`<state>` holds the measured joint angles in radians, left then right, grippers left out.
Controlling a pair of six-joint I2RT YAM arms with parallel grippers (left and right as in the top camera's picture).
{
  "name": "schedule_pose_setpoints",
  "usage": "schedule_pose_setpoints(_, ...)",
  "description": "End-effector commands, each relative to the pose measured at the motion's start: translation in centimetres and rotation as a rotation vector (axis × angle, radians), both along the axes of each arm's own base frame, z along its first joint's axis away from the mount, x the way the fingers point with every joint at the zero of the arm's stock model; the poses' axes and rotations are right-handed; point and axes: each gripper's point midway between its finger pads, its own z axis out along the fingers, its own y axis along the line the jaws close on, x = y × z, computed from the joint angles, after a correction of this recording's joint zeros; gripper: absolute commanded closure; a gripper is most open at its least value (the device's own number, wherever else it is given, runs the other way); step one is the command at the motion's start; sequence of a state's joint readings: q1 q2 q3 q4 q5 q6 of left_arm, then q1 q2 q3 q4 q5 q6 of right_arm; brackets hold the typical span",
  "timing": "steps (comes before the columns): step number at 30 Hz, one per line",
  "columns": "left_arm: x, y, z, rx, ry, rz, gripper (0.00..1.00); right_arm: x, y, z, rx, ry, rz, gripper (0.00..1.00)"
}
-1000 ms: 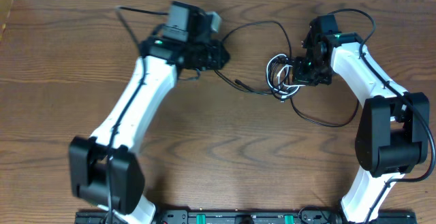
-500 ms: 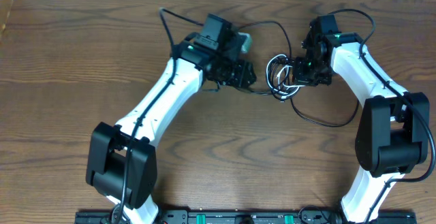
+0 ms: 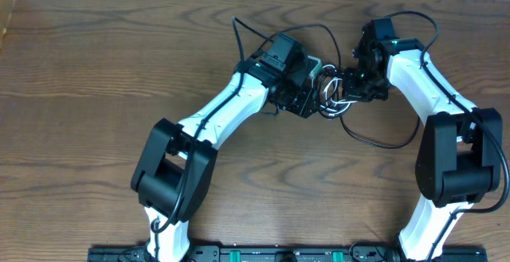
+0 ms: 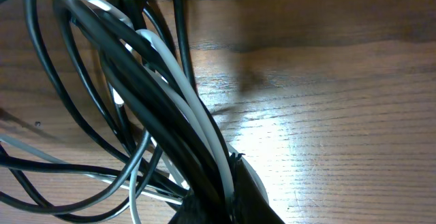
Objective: Untangle cables
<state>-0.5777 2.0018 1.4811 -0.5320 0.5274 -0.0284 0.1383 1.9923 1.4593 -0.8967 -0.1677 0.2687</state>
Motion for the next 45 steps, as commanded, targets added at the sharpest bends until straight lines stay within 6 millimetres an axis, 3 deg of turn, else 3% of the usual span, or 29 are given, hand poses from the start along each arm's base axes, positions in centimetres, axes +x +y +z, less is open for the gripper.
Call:
schedule_pose_setpoints(1,-0.2,-0.2,-1.3,0.041,-0.03,-0.039,0.45,-0.2,0.3,0.3,0.005,-0.003,0.021,0.99)
schedule_pose_setpoints(10,1.9,-0.8,-2.6,0.07,-0.121,-0.014,0.45,-0.2,0.3,0.3,0.005,-0.002,0.022,0.99)
schedule_pose_setpoints(16,2.0,-1.1,-4.4,0.078,-0.11,-0.018,0.47,-0.3,0.3,0.3,0.005,-0.002,0.021,0.99)
schedule_pose_setpoints(19,2.1,-1.2,-5.0,0.08,-0.107,-0.018,0.52,-0.3,0.3,0.3,0.005,-0.001,0.022,0.99)
schedule_pose_setpoints(29,2.6,-1.5,-5.1,0.068,-0.123,-0.017,0.56,-0.3,0.3,0.3,0.005,0.001,0.022,0.99)
schedule_pose_setpoints(39,1.2,-2.6,-5.6,0.074,-0.101,-0.038,0.57,-0.3,0.3,0.3,0.004,0.001,0.022,0.99)
schedule_pose_setpoints(45,0.8,-3.0,-5.6,0.073,-0.102,-0.048,0.66,-0.4,0.3,0.3,0.004,0.002,0.023,0.99)
